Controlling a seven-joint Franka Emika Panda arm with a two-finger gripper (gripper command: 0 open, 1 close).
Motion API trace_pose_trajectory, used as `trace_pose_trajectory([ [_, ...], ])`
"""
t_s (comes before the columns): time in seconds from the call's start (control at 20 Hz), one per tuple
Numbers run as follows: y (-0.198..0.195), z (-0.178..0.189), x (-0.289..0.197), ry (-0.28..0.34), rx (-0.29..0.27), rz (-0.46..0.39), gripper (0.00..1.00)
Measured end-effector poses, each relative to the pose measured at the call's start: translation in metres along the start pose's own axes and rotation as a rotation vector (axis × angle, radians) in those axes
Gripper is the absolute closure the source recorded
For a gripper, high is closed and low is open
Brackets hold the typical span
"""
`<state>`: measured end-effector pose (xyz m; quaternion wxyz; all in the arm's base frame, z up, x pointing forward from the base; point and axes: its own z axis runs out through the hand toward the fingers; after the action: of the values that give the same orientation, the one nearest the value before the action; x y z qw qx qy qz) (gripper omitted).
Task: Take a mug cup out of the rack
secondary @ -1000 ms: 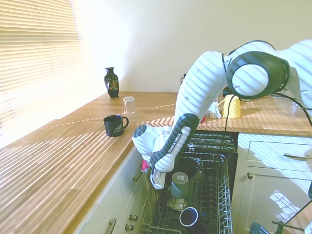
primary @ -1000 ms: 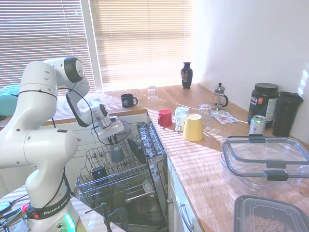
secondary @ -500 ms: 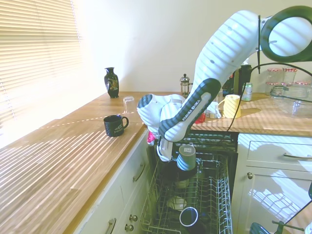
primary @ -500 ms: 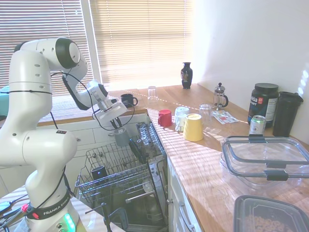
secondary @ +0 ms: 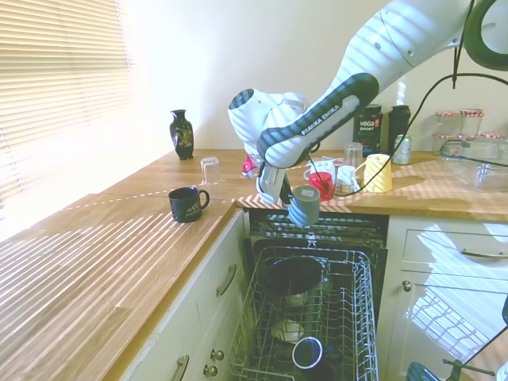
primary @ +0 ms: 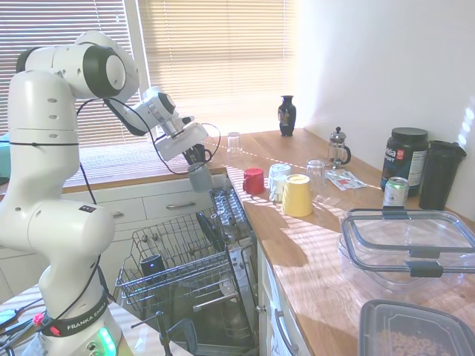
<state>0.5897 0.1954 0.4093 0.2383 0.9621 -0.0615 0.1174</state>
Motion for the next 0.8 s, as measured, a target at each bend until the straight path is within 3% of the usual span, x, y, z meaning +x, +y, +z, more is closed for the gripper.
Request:
trace_pose_trajectory([
  [0.35, 0.017, -0.016, 0.068, -0.023, -0.015, 0.011, 1.0],
  [0.8, 0.034, 0.024, 0.133, -0.087, 0.008, 0.017, 1.0],
])
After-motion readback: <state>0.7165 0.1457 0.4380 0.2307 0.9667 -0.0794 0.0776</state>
